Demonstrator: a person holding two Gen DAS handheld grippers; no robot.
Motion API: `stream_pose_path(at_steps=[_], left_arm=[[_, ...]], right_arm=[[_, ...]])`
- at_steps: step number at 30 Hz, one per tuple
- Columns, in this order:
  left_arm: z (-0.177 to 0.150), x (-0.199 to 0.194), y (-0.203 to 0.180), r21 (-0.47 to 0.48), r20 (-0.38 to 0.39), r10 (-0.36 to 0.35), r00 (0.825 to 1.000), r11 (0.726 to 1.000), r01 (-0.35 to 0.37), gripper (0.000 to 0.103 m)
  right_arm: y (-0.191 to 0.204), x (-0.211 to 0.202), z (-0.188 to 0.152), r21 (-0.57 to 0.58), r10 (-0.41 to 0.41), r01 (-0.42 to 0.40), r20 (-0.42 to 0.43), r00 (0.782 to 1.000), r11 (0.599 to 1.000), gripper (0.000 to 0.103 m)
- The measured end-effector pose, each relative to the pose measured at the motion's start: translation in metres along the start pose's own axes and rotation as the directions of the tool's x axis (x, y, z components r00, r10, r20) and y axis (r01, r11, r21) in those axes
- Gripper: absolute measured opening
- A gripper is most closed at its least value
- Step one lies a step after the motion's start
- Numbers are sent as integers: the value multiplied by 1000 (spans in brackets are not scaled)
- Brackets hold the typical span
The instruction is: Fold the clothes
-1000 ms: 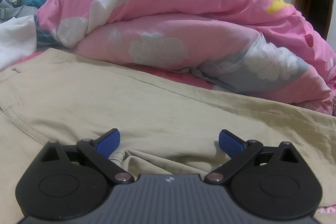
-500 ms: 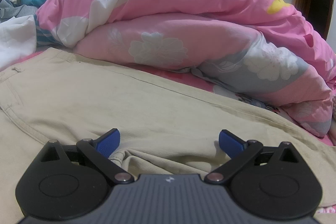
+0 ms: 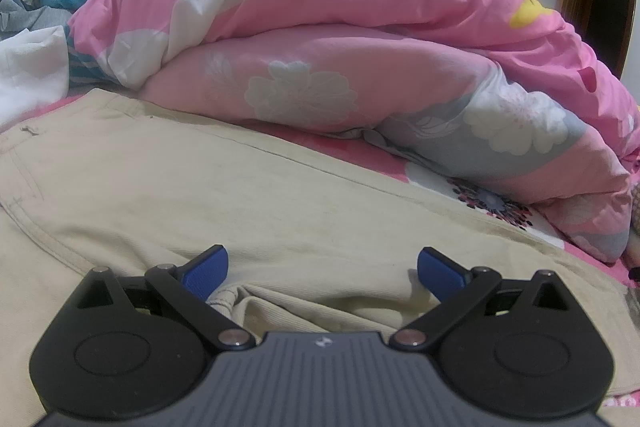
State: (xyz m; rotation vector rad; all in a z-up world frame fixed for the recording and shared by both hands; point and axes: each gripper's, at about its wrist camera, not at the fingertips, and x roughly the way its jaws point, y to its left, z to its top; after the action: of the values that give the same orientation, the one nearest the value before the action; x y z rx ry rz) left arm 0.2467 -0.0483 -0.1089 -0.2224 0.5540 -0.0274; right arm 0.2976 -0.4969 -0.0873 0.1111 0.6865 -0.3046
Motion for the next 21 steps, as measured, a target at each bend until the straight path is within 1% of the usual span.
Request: stream_pose_path(at_steps=[1,2,3,4,5,7,9,10,11,12,14,15,16,17,18,20,21], left_arm=[[0,0,0,0,-1,0,1000,1000,0,101],[0,0,0,0,-1,0,1000,1000,0,101],[0,0,0,0,-1,0,1000,1000,0,101],[0,0,0,0,-1,0,1000,1000,0,101],[0,0,0,0,0,0,1000,1000,0,101],[0,0,0,0,1,1,1000,1000,-1,101],[0,-1,1,-3,3,-1,1000,1000,1,101],[0,-1,1,-4,3,-1,1000,1000,1,101],[0,-1,1,-4,2,-1,1000,1000,1,101],[0,-1,1,-4,1,-1,1000,1000,1,101],[0,-1,1,-5,0,-1,1000,1000,1,101],[0,-1,0,-6,-1,-1,1000,1000,1,101],[0,-1,0,-6,-1,0,1000,1000,0,101],[0,-1,0,-5,-2,0,1000,1000,0,101],[0,-1,0,-5,-1,1,1000,1000,-1,101],[0,-1,0,-3,-1,2,1000,1000,-2,101],[0,-1,0,-3,-1,3,1000,1000,-3,101]], right_arm=[[5,-10,-3,4,70,-70,2,998,998,7],[13,-18,-7,9,170,-170,-8,985,985,9],[22,-19,-11,6,263,-263,-41,964,965,9],[32,-19,-16,7,352,-353,-73,933,936,7],[40,-17,-20,8,412,-414,-104,905,910,6],[45,2,-24,5,353,-356,-138,925,935,0],[27,11,-15,101,248,-239,-93,964,966,0],[19,13,-11,137,164,-153,-75,984,979,0],[13,10,-7,126,5,2,-60,998,992,5],[10,2,-7,96,-56,61,-47,997,994,7],[4,-24,-18,63,24,-22,-28,999,998,6],[2,-41,-30,61,101,-99,-29,994,993,6],[-1,-57,-42,58,174,-172,-32,984,983,7],[-6,-70,-55,51,225,-222,-40,974,974,8],[-12,-77,-67,47,240,-237,-52,969,970,8],[-39,-79,-89,76,178,-173,-66,982,982,7],[-63,-82,-95,138,151,-144,-41,988,980,5]])
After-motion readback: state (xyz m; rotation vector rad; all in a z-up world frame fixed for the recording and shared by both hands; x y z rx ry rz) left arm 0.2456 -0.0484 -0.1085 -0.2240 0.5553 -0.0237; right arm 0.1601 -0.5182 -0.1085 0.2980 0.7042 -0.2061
